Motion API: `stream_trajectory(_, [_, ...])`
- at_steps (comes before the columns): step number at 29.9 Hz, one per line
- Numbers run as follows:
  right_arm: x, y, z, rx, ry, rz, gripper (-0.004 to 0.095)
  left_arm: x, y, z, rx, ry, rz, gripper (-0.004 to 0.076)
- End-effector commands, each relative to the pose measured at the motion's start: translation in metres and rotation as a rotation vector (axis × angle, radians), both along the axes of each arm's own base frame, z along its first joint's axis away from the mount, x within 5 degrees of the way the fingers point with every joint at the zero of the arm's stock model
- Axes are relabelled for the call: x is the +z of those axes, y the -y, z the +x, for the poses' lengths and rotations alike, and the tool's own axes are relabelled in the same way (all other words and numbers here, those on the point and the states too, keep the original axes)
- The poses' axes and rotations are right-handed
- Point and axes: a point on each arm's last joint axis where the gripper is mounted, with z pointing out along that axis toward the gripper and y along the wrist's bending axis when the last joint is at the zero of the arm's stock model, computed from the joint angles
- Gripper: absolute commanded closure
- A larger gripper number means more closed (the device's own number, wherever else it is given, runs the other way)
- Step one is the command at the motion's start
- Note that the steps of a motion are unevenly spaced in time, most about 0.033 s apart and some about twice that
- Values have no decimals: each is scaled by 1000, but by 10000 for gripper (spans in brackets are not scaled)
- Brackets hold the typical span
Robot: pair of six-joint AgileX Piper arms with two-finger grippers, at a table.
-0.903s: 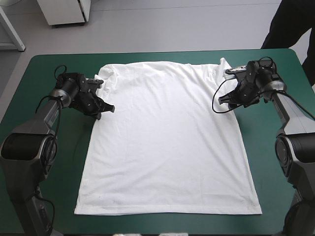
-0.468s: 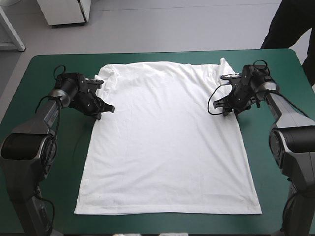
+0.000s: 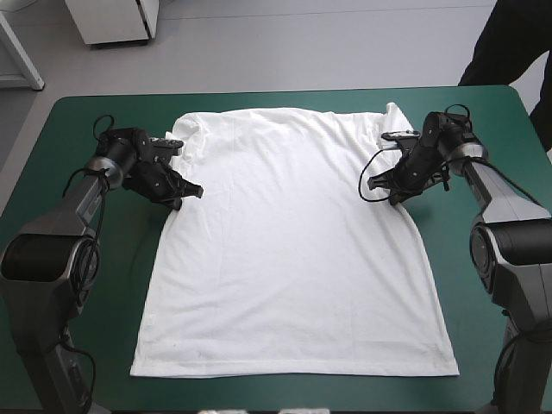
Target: Fold the cloth
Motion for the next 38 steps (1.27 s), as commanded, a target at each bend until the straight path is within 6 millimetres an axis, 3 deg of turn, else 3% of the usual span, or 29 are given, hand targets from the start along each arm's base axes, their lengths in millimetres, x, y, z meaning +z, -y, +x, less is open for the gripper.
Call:
stream_trajectory(1, [45,-3,-3,11,73,63,921,51,6,-12,-13,118,-55,733])
stream_trajectory(5, [94,-3,-9,26,180,79,921,93,4,-29,-24,218,-60,733])
stream_trajectory(10, [163,-1,-36,32,361,97,921,169,1,-64,-41,410,-75,733])
stream_trajectory(15, [209,1,-70,53,487,97,921,240,-1,-102,-47,625,-107,733])
stream_trajectory(18, [232,2,-89,61,550,105,921,270,-1,-122,-53,722,-143,733])
stream_trajectory(22, [258,4,-114,61,634,110,921,299,1,-143,-64,812,-199,733])
stream_trajectory(29, [304,9,-157,37,859,128,921,327,2,-178,-81,915,-254,733])
stream_trajectory(38, [357,12,-186,18,1123,152,921,362,-2,-205,-81,1095,-265,733])
